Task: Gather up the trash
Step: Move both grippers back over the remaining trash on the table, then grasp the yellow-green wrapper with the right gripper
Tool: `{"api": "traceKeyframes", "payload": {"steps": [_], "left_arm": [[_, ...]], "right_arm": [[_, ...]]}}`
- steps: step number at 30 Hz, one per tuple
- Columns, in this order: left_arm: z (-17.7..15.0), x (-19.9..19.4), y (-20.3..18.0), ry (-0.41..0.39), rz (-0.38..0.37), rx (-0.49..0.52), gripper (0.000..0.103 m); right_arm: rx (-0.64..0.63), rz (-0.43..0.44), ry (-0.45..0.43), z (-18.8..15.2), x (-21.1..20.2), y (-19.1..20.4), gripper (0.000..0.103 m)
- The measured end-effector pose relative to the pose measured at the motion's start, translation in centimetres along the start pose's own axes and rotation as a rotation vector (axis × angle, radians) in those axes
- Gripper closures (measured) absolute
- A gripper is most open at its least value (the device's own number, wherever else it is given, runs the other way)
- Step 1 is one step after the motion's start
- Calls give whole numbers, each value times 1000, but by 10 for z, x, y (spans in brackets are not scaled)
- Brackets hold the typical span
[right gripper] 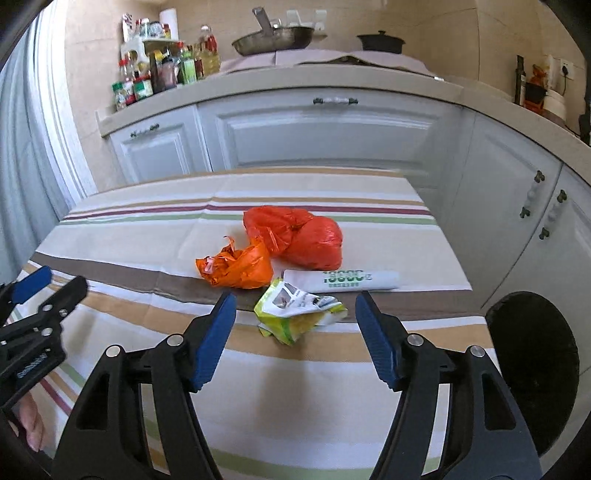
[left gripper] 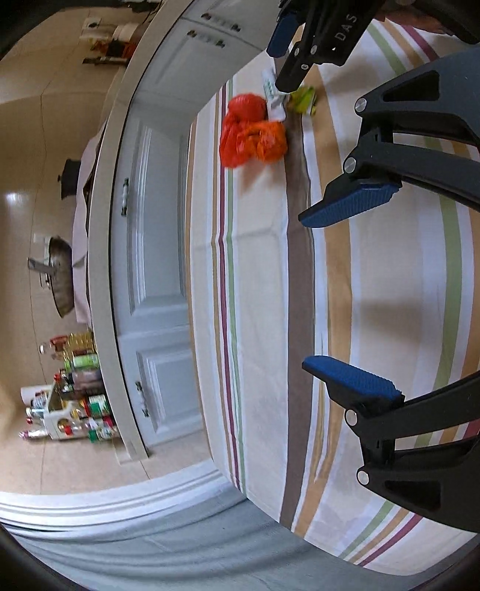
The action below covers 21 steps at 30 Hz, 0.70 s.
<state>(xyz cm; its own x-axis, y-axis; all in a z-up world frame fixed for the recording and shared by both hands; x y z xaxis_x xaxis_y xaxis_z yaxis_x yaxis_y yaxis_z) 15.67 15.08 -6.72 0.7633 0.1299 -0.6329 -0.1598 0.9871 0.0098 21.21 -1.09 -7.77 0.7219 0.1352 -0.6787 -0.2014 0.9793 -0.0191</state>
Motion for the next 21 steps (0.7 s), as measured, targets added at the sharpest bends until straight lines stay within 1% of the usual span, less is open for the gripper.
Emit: {"api": "traceKeyframes", "payload": {"steps": [6,8,10,19,21], "left_arm": [[-3,6,11,14,0,-17,32],[-3,8,12,15,-4,-20,32],[-3,9,12,16,-11,-20,32],[-2,13,3,19,-47,-11,32],[-2,13,-1,20,-55,-2,32]], "right_arm": [[-14,-45,59,-1,23,6,38],[-18,-55,76,-2,28,6,46],[-16,-53,87,-3,30,5,57],[-41,-70,67,-3,24,2,70],[-42,-67,62,-3,21,1,71]]}}
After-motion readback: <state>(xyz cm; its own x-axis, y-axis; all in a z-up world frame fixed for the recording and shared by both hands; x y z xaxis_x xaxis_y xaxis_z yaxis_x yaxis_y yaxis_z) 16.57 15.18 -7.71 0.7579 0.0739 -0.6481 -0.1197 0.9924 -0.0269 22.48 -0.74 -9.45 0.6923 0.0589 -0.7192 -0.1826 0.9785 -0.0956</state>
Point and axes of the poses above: each gripper's, at about its wrist camera, not at the fingertips, and x roughly the way its jaws point, y to its left, z to its top, the point moved 7 cm from there along x, roughly the way its jaws point, and after that the axes turned 6 degrees about -z, right-handed, at the moved point
